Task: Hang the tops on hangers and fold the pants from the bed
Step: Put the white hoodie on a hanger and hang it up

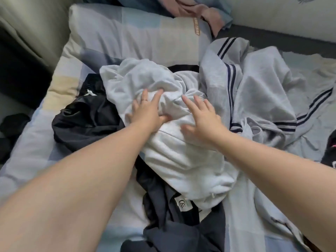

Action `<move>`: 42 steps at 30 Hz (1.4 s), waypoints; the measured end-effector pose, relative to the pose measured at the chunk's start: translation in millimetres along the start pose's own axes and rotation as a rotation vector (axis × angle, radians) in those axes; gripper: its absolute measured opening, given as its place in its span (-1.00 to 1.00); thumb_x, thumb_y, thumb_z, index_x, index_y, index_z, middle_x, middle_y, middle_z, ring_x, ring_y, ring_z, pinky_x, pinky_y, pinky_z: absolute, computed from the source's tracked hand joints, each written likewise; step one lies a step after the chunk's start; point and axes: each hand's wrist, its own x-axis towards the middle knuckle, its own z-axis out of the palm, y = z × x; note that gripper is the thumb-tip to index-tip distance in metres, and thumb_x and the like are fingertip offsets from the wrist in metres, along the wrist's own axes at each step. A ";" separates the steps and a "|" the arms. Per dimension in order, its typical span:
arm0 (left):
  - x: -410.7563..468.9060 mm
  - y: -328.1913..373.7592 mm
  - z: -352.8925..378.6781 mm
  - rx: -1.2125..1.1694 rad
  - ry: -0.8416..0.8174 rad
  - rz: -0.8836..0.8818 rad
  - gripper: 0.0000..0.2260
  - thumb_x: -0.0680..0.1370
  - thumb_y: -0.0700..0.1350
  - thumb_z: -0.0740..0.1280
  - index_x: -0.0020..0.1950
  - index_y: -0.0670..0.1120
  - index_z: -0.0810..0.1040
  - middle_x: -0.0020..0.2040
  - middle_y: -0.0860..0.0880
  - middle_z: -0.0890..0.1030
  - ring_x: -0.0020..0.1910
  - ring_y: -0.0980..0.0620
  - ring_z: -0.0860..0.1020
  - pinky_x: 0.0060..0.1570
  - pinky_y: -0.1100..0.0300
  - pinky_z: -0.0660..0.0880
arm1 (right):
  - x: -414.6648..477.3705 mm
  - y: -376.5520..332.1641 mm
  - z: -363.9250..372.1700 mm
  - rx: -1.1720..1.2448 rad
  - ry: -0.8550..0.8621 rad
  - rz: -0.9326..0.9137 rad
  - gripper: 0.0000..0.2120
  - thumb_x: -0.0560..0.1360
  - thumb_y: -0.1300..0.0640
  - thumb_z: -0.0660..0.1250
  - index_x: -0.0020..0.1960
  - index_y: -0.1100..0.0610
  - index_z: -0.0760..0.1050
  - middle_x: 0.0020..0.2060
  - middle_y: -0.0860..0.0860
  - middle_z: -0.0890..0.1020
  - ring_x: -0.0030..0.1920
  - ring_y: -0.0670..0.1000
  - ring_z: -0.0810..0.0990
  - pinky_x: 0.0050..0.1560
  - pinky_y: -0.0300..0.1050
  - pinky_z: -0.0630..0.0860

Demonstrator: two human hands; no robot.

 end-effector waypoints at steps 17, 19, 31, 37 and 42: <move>69.8 -16.9 58.4 0.141 0.034 -0.119 -0.45 0.56 -0.05 0.34 0.47 0.24 0.19 0.47 -0.13 0.14 0.34 -0.34 0.32 0.24 -0.50 0.25 | 106.6 29.7 76.7 -0.005 -0.009 0.108 -0.78 0.60 -0.04 0.23 0.16 0.06 0.37 0.12 0.14 0.44 0.07 0.28 0.51 0.07 0.13 0.47; 61.2 -7.7 56.2 0.143 0.063 -0.149 -0.47 0.56 -0.11 0.32 0.44 0.24 0.20 0.46 -0.11 0.14 0.35 -0.32 0.28 0.28 -0.47 0.22 | 102.6 31.4 68.4 0.056 -0.017 0.082 -0.81 0.59 -0.02 0.27 0.05 0.09 0.37 0.09 0.14 0.50 0.10 0.23 0.51 0.00 0.02 0.41; -155.2 1.2 42.0 0.271 0.094 0.053 -0.64 0.47 -0.15 0.29 0.25 0.04 0.43 0.21 0.03 0.51 0.20 -0.08 0.41 0.08 0.01 0.30 | -99.5 9.5 15.1 0.050 0.023 0.167 -0.63 0.53 -0.09 0.32 -0.30 0.00 0.23 -0.17 -0.01 0.48 -0.03 0.15 0.52 -0.11 0.04 0.36; -296.4 32.3 40.3 0.112 -0.245 -0.076 -0.65 0.48 -0.17 0.21 0.26 0.00 0.45 0.17 -0.02 0.57 0.21 -0.10 0.48 0.15 -0.02 0.40 | -242.9 21.4 0.1 0.052 -0.059 0.208 -0.86 0.54 0.01 0.30 -0.14 0.02 0.40 -0.07 -0.05 0.47 0.05 0.10 0.49 -0.02 -0.01 0.24; -410.2 41.2 58.4 0.007 -0.440 -0.240 -0.69 0.47 -0.11 0.22 0.19 0.01 0.53 0.13 -0.02 0.62 0.14 -0.11 0.54 0.05 0.02 0.40 | -351.5 33.6 -1.6 0.028 -0.111 0.256 -0.91 0.55 0.03 0.31 -0.01 0.05 0.49 0.03 -0.01 0.49 0.11 0.11 0.49 0.00 0.01 0.26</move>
